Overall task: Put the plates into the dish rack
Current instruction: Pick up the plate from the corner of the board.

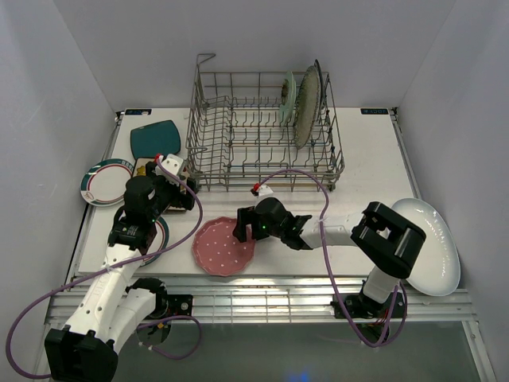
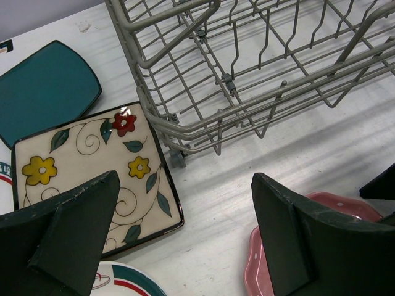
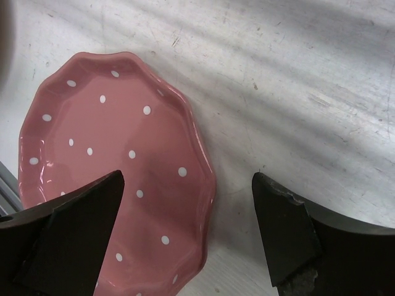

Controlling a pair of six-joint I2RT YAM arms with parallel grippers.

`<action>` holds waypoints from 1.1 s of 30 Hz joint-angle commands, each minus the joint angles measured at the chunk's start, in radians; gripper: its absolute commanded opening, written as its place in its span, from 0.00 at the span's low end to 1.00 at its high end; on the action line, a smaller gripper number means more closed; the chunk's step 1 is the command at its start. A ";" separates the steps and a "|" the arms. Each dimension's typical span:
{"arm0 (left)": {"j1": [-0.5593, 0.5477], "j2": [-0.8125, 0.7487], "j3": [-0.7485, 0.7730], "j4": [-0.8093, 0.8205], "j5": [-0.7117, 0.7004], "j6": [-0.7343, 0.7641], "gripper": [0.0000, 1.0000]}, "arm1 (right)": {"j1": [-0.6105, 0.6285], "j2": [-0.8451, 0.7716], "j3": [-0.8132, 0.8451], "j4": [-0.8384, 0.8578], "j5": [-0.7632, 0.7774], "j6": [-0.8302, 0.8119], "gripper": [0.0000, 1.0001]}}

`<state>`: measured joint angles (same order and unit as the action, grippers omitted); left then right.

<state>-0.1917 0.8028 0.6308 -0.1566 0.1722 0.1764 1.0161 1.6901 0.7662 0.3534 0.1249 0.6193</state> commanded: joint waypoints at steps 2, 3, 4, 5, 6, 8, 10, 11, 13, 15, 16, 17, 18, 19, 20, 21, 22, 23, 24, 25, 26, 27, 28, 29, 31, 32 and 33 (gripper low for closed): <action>0.003 -0.019 0.006 0.015 0.000 0.006 0.98 | 0.009 -0.014 -0.018 -0.013 0.039 -0.013 0.90; 0.003 -0.019 0.007 0.014 0.000 0.008 0.98 | 0.010 -0.013 -0.019 -0.014 0.041 -0.013 0.90; 0.003 -0.019 0.007 0.015 0.000 0.006 0.98 | 0.010 -0.010 -0.019 -0.013 0.039 -0.015 0.90; 0.003 -0.017 0.006 0.015 0.001 0.006 0.98 | 0.012 -0.010 -0.019 -0.011 0.032 -0.019 0.90; 0.003 -0.017 0.007 0.015 0.000 0.006 0.98 | 0.012 -0.009 -0.018 -0.010 0.028 -0.023 0.99; 0.003 -0.017 0.007 0.015 0.000 0.008 0.98 | 0.012 -0.006 -0.016 -0.004 0.018 -0.026 0.80; 0.003 -0.017 0.007 0.015 0.001 0.006 0.98 | 0.012 -0.003 -0.016 -0.004 0.018 -0.026 0.62; 0.003 -0.019 0.007 0.015 0.000 0.006 0.98 | 0.012 0.000 -0.015 -0.004 0.015 -0.026 0.59; 0.005 -0.019 0.007 0.015 0.001 0.006 0.98 | 0.012 0.012 -0.002 -0.014 0.013 -0.027 0.49; 0.003 -0.017 0.006 0.015 0.000 0.008 0.98 | 0.012 0.020 0.004 -0.024 0.013 -0.027 0.40; 0.003 -0.017 0.007 0.014 0.000 0.008 0.98 | 0.012 0.025 0.005 -0.024 0.010 -0.027 0.38; 0.003 -0.019 0.007 0.015 -0.002 0.008 0.98 | 0.012 0.026 0.005 -0.024 0.010 -0.026 0.37; 0.003 -0.019 0.006 0.015 -0.002 0.008 0.98 | 0.012 0.028 0.005 -0.022 0.007 -0.027 0.34; 0.003 -0.019 0.007 0.015 0.000 0.009 0.98 | 0.012 0.029 0.002 -0.018 0.005 -0.030 0.34; 0.003 -0.019 0.007 0.015 0.000 0.008 0.98 | 0.012 0.033 0.002 -0.017 -0.001 -0.030 0.33; 0.003 -0.019 0.006 0.015 0.001 0.008 0.98 | 0.012 0.034 0.002 -0.019 -0.001 -0.030 0.31; 0.003 -0.019 0.006 0.015 0.001 0.008 0.98 | 0.012 0.036 -0.001 -0.018 -0.004 -0.030 0.30; 0.005 -0.020 0.006 0.015 0.003 0.008 0.98 | 0.012 0.036 -0.002 -0.019 -0.005 -0.029 0.29; 0.003 -0.020 0.007 0.015 0.003 0.008 0.98 | 0.012 0.036 -0.004 -0.019 -0.004 -0.029 0.27; 0.003 -0.022 0.006 0.015 0.001 0.008 0.98 | 0.012 0.036 -0.007 -0.018 -0.005 -0.027 0.24; 0.003 -0.022 0.007 0.015 0.001 0.008 0.98 | 0.012 0.034 -0.008 -0.019 -0.004 -0.027 0.21; 0.003 -0.021 0.007 0.015 0.003 0.008 0.98 | 0.012 0.033 -0.010 -0.021 -0.004 -0.026 0.13; 0.003 -0.022 0.007 0.015 0.003 0.008 0.98 | 0.012 0.029 -0.011 -0.021 -0.002 -0.026 0.09; 0.003 -0.022 0.007 0.015 0.003 0.008 0.98 | 0.012 0.028 -0.011 -0.022 0.001 -0.026 0.08; 0.003 -0.020 0.006 0.015 0.003 0.008 0.98 | 0.012 0.019 -0.011 -0.025 0.005 -0.027 0.08; 0.003 -0.019 0.006 0.015 0.003 0.008 0.98 | 0.012 0.016 -0.010 -0.027 0.013 -0.029 0.08; 0.003 -0.020 0.006 0.015 0.003 0.008 0.98 | 0.012 0.010 -0.007 -0.037 0.018 -0.030 0.08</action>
<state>-0.1917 0.8028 0.6308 -0.1566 0.1722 0.1764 1.0218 1.7084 0.7555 0.3424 0.1162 0.6266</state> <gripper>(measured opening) 0.979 0.114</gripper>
